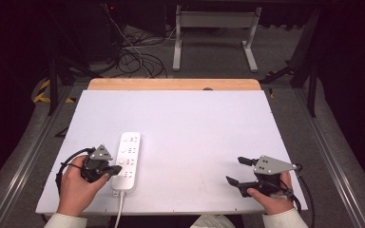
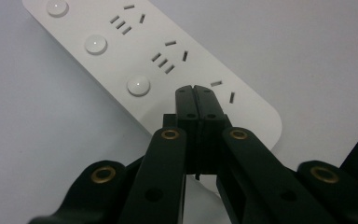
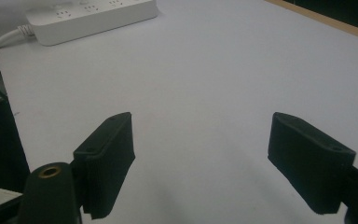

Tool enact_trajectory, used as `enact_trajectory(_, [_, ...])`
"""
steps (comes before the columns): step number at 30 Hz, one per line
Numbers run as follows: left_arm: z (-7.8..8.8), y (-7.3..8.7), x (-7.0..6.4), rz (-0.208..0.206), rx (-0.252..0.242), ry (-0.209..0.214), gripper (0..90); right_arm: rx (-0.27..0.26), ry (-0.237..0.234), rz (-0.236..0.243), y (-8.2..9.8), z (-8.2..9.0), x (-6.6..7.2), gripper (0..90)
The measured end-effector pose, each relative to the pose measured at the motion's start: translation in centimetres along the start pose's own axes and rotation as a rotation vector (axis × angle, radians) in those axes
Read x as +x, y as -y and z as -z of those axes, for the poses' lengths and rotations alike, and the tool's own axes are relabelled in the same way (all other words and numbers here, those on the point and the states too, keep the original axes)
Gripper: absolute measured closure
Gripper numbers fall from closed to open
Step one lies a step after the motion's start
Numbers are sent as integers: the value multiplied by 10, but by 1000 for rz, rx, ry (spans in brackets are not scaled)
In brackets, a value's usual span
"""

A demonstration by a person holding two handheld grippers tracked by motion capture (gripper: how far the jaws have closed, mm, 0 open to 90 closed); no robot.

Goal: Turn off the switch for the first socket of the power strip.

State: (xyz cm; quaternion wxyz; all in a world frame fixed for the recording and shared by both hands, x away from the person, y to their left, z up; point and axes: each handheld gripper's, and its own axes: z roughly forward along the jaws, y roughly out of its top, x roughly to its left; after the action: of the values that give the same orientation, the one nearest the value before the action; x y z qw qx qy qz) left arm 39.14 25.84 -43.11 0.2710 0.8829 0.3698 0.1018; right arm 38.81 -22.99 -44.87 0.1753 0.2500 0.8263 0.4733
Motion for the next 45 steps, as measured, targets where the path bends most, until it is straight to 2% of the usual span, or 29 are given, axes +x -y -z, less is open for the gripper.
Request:
enact_trajectory(6, [-5, 0, 1, 0, 37, 8, 900, 3, -3, 1, 0, -1, 0, 228])
enact_trajectory(7, [-6, 0, 1, 10, 38, 13, 900, 6, -5, 4, 0, -1, 0, 228])
enact_trajectory(11, [-8, -1, 1, 4, 60, 0, 900, 10, -4, 4, 1, -2, 0, 227])
enact_trajectory(19, [-9, -1, 2, -1, 59, 1, 900, 13, -8, 6, 0, -2, 1, 226])
enact_trajectory(24, [-11, 1, 4, 14, 51, 19, 900, 13, -6, 9, 0, -1, 1, 226])
enact_trajectory(29, [-12, 2, 4, 12, 48, 15, 900, 17, -7, 9, 1, -2, 1, 223])
enact_trajectory(32, [-12, 3, 5, 19, 42, 27, 900, 18, -3, 11, 0, -1, 1, 223])
enact_trajectory(45, [-12, 4, 5, 34, 36, 18, 900, 19, 5, 14, 0, 0, 1, 223])
